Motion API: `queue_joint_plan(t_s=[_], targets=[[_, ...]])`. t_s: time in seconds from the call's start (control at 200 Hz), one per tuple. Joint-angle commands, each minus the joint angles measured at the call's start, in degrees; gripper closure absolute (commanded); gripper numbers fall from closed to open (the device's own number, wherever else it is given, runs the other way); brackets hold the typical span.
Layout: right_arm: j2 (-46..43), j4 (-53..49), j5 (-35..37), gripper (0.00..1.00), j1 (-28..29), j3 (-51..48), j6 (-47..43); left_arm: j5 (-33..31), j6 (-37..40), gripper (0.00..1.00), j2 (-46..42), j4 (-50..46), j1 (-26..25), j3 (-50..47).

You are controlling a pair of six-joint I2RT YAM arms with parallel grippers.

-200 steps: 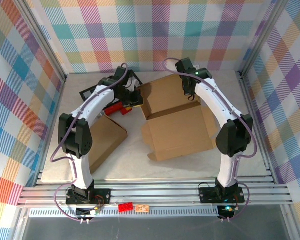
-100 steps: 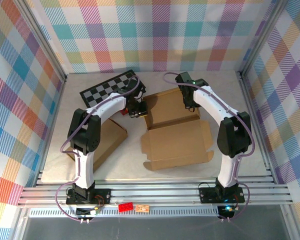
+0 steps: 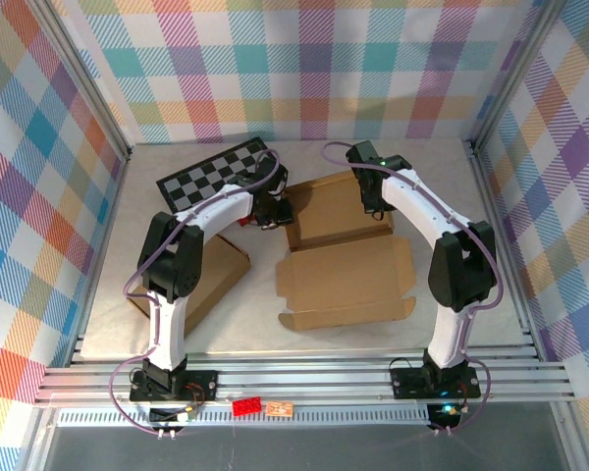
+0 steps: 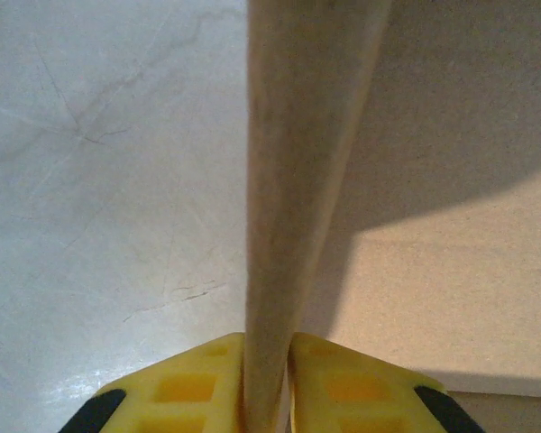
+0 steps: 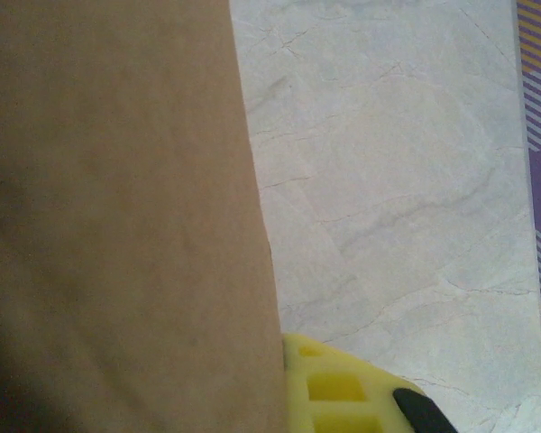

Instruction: Fold the paper box

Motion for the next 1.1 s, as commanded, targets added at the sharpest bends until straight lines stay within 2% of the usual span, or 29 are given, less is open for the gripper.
queue_joint_plan(t_s=[0.0, 0.145, 0.315, 0.43, 0.525, 0.705, 0.88, 1.095], targets=[[-1.71, -0.02, -0.63, 1.00, 0.25, -0.54, 0.83, -2.21, -0.73, 0.80, 2.00, -0.65, -1.11, -0.75], [-1.76, -0.02, -0.72, 1.00, 0.25, -0.62, 0.92, -2.80, -0.59, 0.80, 2.40, -0.83, -1.19, -0.57], [-1.83, -0.15, -0.74, 1.00, 0.25, -0.72, 1.16, -4.35, -0.65, 0.86, 2.82, -1.31, -1.62, 0.05], [-1.69, -0.43, -0.72, 1.00, 0.31, -0.71, 1.78, -7.09, -1.37, 1.00, 3.40, -2.94, -2.55, 1.04], [-1.66, -0.63, -0.72, 1.00, 0.42, -0.83, 2.17, -9.86, -2.96, 1.00, 3.85, -4.95, -3.33, 1.88], [-1.38, -0.72, -0.81, 1.00, 0.51, -1.10, 1.99, -9.30, -3.54, 1.00, 3.33, -3.02, -3.74, 0.63], [-0.28, -1.15, -0.89, 1.00, 0.42, -1.11, 2.09, -8.75, -3.04, 0.66, 2.23, -4.52, -3.74, 3.02], [1.95, -3.22, -2.66, 1.00, -0.95, 0.50, 3.65, -6.19, -3.57, 0.50, 0.44, -6.96, -3.66, 6.25]])
